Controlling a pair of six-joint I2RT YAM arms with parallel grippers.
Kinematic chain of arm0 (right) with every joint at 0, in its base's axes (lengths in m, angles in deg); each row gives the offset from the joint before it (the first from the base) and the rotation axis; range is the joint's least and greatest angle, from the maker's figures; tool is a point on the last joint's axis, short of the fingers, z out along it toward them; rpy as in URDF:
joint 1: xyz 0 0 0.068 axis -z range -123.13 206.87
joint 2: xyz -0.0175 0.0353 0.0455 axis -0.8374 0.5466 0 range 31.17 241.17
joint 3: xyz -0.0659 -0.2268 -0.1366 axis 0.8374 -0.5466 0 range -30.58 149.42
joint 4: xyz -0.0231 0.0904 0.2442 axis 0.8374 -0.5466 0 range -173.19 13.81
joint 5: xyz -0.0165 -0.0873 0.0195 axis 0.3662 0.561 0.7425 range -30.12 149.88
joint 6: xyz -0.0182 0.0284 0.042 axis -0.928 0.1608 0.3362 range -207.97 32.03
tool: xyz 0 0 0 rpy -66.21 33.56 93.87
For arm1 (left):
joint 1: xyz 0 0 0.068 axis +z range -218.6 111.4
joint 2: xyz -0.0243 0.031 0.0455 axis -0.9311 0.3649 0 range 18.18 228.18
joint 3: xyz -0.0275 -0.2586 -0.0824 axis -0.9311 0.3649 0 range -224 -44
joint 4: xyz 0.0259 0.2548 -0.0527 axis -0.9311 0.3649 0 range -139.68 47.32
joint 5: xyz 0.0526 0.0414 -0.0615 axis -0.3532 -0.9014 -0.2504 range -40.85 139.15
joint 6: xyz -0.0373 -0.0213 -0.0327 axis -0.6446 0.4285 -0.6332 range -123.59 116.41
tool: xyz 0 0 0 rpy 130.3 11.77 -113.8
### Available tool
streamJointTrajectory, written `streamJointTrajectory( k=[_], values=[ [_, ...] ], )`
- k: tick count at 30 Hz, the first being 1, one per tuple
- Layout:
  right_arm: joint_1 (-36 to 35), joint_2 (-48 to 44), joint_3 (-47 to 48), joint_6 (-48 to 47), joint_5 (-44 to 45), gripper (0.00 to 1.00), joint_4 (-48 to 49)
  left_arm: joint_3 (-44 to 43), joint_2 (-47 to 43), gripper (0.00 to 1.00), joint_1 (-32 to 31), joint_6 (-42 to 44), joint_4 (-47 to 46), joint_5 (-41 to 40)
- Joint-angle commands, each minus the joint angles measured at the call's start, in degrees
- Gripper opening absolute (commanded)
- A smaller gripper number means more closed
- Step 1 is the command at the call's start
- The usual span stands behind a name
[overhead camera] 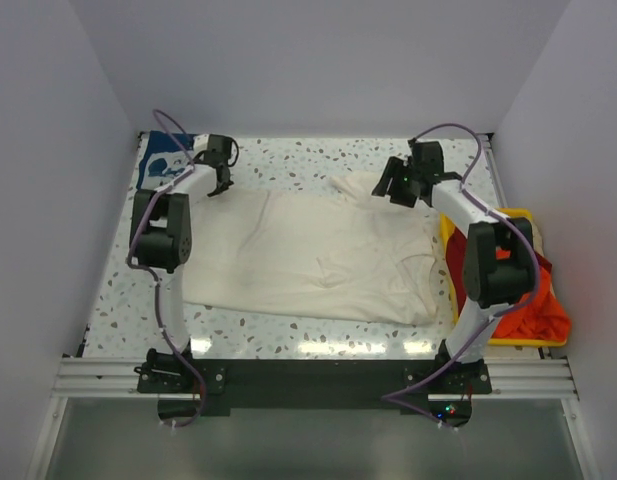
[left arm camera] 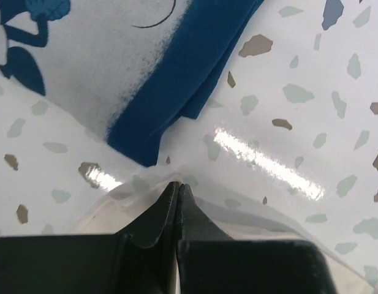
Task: Fold and stack the t-shirts
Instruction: Fold the tshirt
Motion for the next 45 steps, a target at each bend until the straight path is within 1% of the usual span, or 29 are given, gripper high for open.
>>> streamJointTrajectory(
  k=[1,7,9,12,15,17,19,22,26,29,33,38,45],
  values=[
    [0.19,2.48,4.49,-1.95,0.74,0.61,0.04,2.92,-8.22,0.00,-0.07,-0.56,-3.19,-0.08],
    [0.63,7.06,9.67,-3.97,2.59,0.62,-1.64,5.39,-11.75,0.00,0.80,-0.47,-3.19,-3.07],
    [0.89,9.52,11.17,-4.41,2.94,0.62,-2.07,5.57,-11.93,0.00,1.59,-0.47,-3.10,-2.64],
    [1.24,13.12,16.51,-5.03,3.64,0.62,-3.30,5.48,-11.40,0.00,3.61,-0.30,-3.19,-1.23],
    [1.68,16.80,20.04,-5.12,5.05,0.63,-4.36,5.05,-10.87,0.00,4.58,0.14,-3.45,-0.53],
    [2.03,19.01,24.08,-5.03,5.40,0.62,-5.32,4.78,-10.17,0.00,5.02,0.49,-3.54,0.18],
    [2.04,21.64,27.85,-4.94,6.81,0.62,-6.90,4.26,-9.47,0.00,5.46,0.76,-3.46,0.35],
    [2.03,23.23,30.86,-4.94,9.61,0.62,-11.12,4.25,-8.94,0.00,6.52,0.84,-3.37,0.97],
    [2.12,21.57,27.88,-5.29,11.46,0.62,-9.72,4.08,-8.33,0.00,7.57,1.37,-4.33,2.64],
    [2.03,22.35,28.58,-6.34,13.57,0.61,-12.34,3.99,-7.97,0.00,7.57,1.63,-4.95,3.61],
    [2.03,23.76,28.22,-7.31,14.46,0.61,-12.45,3.99,-7.53,0.00,7.57,1.72,-5.74,4.48],
    [1.51,27.71,33.05,-8.36,11.56,0.61,-12.36,3.90,-7.01,0.00,7.57,1.37,-6.44,5.89],
    [-1.39,33.08,41.40,-8.28,14.36,0.61,-15.78,3.73,-6.74,0.00,7.57,0.93,-7.41,7.39]
  ],
)
